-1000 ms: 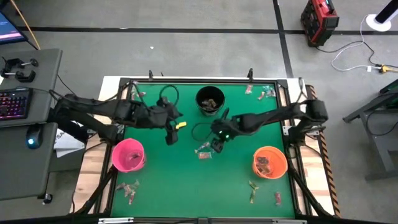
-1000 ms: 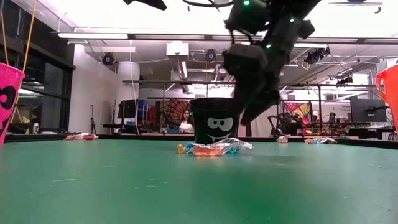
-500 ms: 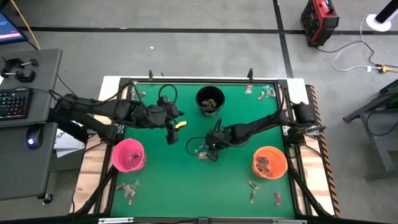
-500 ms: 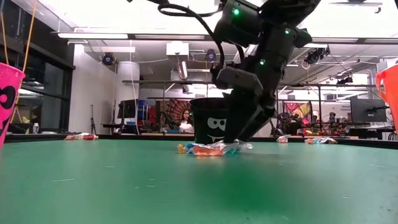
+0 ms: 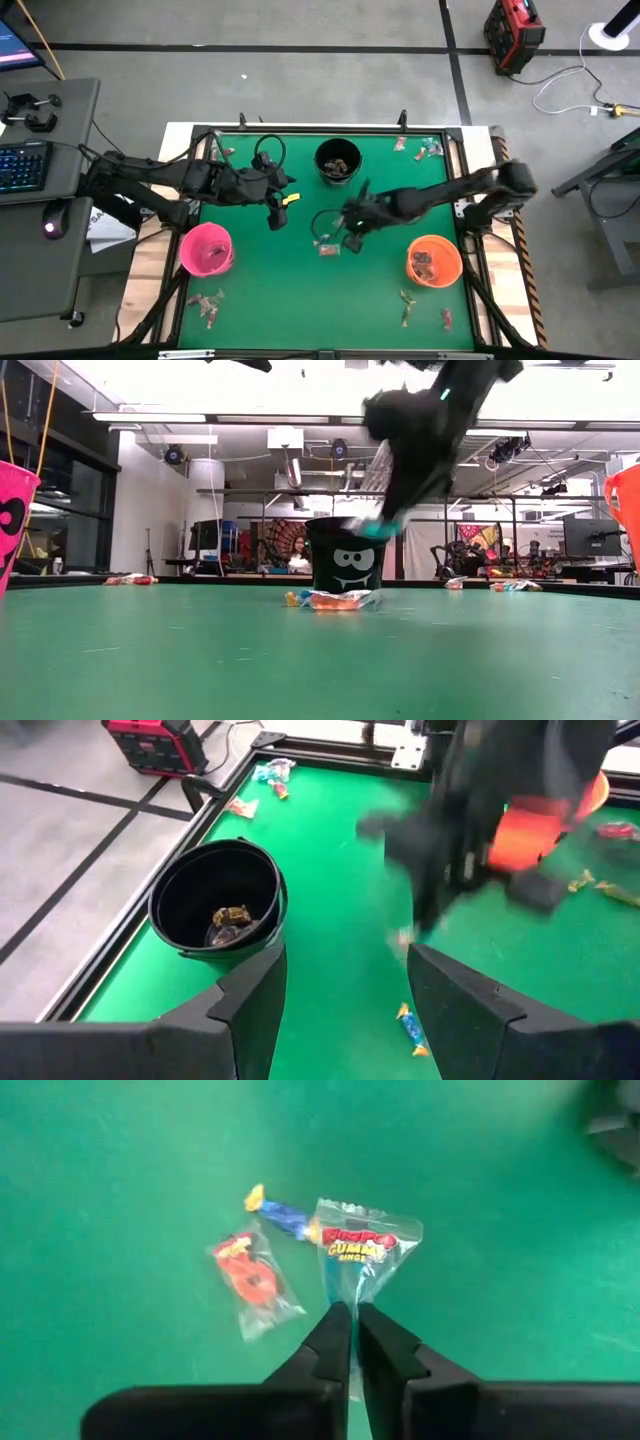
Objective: Sort candy by brand, put in halloween buckets
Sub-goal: Put the blue gummy into the orange bucket, then put the green candy into the pink bucket
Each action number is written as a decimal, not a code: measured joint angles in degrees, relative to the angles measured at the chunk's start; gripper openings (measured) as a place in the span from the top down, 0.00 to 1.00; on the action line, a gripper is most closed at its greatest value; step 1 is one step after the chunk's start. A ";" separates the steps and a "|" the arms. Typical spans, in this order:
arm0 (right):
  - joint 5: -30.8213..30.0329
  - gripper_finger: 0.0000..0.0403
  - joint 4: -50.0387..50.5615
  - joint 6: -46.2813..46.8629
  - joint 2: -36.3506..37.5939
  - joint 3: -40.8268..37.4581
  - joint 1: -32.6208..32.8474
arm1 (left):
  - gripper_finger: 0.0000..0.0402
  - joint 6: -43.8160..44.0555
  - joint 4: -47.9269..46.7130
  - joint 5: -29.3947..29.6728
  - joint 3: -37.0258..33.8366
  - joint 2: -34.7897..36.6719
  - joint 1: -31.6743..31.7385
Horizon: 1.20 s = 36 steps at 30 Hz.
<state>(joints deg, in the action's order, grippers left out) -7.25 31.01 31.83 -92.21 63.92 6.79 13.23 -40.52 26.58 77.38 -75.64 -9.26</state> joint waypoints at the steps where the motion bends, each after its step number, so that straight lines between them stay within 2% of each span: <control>1: -0.71 0.99 2.45 0.01 2.80 0.00 0.08 | 0.50 -0.06 -0.02 0.12 0.00 0.00 0.12; 6: -2.31 1.00 15.64 5.29 14.81 0.02 3.52 | 0.50 -0.92 0.06 0.19 0.00 0.00 1.25; 9: -0.04 1.00 24.23 11.60 19.49 0.02 8.05 | 0.50 -1.41 0.09 0.29 0.00 0.00 2.13; 12: 4.85 1.00 32.62 19.58 22.47 0.02 13.95 | 0.50 -1.40 0.10 0.27 0.00 0.00 2.83; 16: 10.59 1.00 40.28 29.81 24.63 0.02 21.96 | 0.50 -1.42 0.13 0.27 0.00 0.00 3.43; 19: 10.87 1.00 43.79 36.65 24.77 0.02 26.66 | 0.50 -1.42 0.20 0.25 0.00 0.00 3.67; 27: 12.05 0.99 44.75 44.38 24.69 0.02 30.55 | 0.50 -1.42 1.31 0.20 0.00 0.00 3.67; 31: 13.14 0.90 44.57 45.82 24.69 0.02 30.44 | 0.50 -1.42 1.46 0.19 0.00 0.00 3.67; 36: 15.02 0.66 44.10 45.07 24.69 0.02 30.44 | 0.50 -1.44 1.45 0.19 0.00 0.00 3.67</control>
<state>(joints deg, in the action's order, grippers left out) 7.77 75.11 76.90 -67.53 63.94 37.23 11.79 -39.07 26.76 77.38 -75.64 -5.58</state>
